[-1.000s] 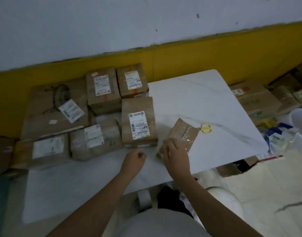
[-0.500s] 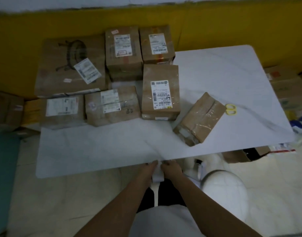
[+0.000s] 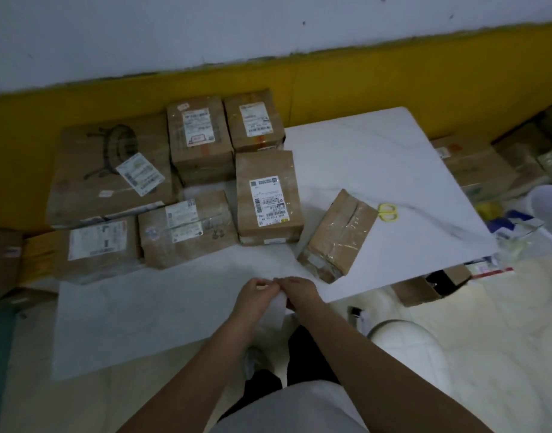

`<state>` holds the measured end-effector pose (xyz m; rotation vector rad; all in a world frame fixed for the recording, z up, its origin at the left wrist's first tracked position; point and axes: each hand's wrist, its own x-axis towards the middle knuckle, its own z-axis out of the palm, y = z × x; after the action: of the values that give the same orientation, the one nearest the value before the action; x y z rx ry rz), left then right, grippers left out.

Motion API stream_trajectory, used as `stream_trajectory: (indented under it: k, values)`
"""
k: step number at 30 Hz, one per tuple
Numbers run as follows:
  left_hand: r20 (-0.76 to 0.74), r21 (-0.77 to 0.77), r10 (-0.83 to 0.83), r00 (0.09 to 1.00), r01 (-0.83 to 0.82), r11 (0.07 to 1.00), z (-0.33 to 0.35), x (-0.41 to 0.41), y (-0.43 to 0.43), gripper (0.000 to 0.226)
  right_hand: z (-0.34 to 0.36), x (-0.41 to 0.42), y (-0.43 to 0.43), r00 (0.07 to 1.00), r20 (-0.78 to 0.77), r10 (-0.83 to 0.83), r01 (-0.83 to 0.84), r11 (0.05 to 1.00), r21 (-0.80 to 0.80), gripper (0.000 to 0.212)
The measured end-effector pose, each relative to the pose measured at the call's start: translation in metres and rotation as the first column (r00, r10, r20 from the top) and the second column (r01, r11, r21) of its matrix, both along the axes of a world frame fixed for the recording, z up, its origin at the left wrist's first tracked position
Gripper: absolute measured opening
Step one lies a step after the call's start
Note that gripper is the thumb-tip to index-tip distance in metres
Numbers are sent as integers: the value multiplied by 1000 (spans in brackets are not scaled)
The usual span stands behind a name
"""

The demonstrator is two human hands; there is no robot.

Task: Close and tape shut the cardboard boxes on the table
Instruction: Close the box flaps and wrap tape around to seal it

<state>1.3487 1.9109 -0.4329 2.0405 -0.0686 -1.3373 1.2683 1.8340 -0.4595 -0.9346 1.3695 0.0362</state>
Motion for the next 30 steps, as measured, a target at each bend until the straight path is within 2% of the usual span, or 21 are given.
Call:
stream_trajectory:
  k: [2,6,12,18,21,23,28,30]
  values:
    - [74,-65,-69,995,74,995,23,0,-10,26,25,-5,-16,999,13,29,-27,987,-159,9]
    - [206,-191,-175,963,215,958,61,1,-39,26,72,-16,-58,995,-8,100,-93,894,-438,15]
    - [312,-272,-260,914,348,897,93,-9,-93,27,111,-43,-114,998,6,59,-45,812,-582,13]
    - [452,-132,-470,758,577,806,112,-5,-150,24,105,-78,-164,996,81,-41,75,877,-475,25]
    - [504,-56,-548,667,659,750,117,0,-178,23,102,-91,-181,977,178,-121,176,925,-338,14]
    - [467,-40,-594,655,687,726,117,2,-192,22,101,-94,-195,962,216,-164,222,935,-277,3]
    - [427,-69,-627,651,715,696,113,11,-211,25,93,-90,-224,973,194,-122,167,957,-237,8]
    - [473,-27,-658,585,757,653,111,16,-219,28,92,-87,-231,983,169,-79,117,967,-228,12]
